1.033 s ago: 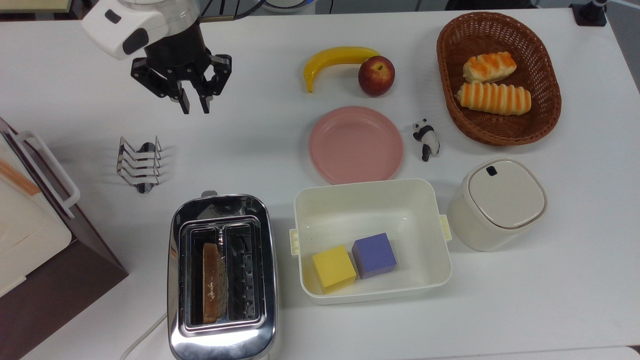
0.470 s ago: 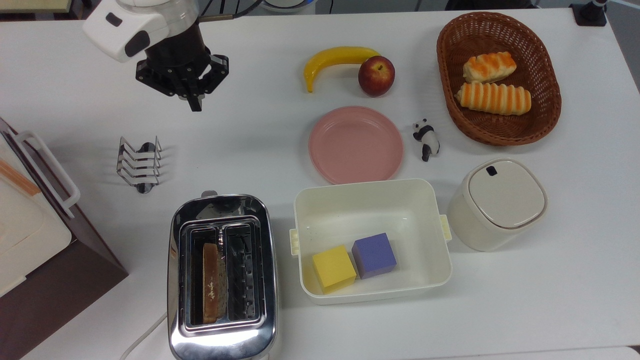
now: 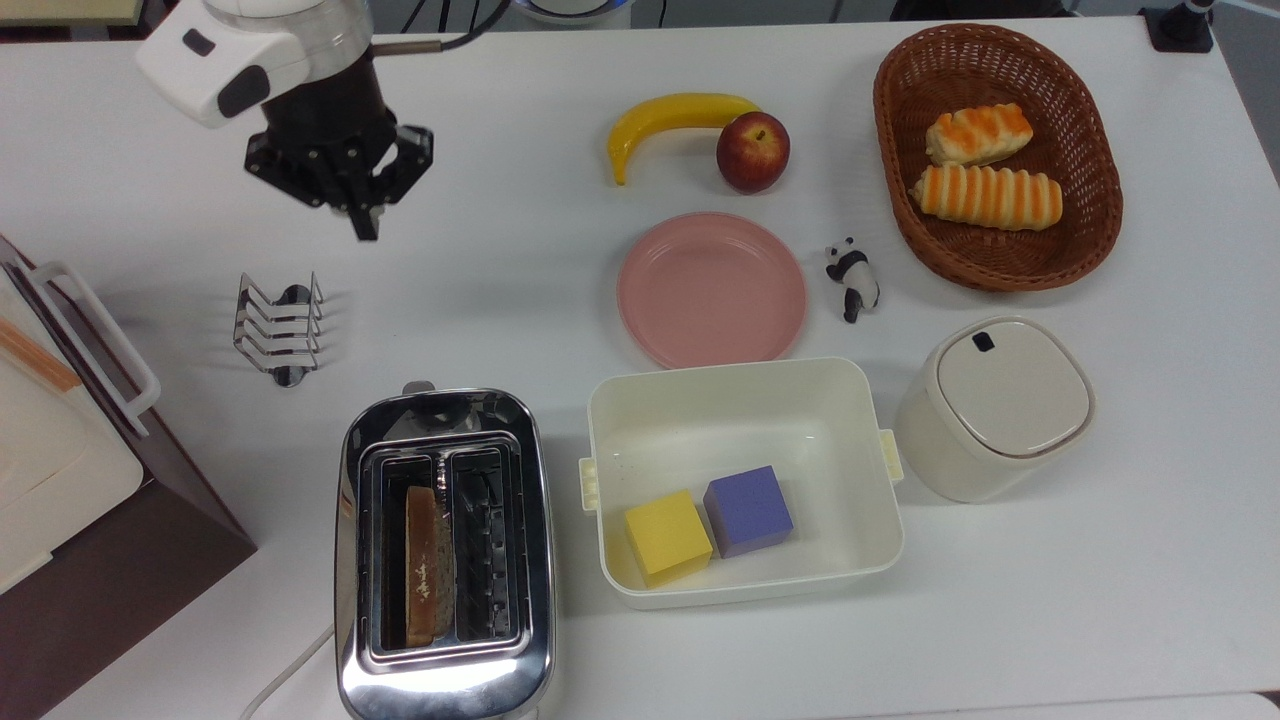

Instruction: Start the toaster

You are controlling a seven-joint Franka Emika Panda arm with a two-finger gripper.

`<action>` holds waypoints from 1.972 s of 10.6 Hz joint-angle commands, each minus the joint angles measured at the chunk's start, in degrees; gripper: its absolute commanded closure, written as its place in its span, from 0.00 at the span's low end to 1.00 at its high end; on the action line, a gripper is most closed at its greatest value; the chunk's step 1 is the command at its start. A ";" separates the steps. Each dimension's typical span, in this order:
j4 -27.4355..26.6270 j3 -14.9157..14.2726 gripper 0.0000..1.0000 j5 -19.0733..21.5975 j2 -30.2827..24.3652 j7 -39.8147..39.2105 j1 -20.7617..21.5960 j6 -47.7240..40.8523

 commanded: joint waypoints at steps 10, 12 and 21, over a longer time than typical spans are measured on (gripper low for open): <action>-2.97 0.41 1.00 7.60 9.03 -1.09 0.09 19.92; -3.05 0.85 1.00 7.51 10.70 -1.18 0.26 22.11; -5.34 1.55 1.00 6.45 14.48 -2.23 0.53 22.74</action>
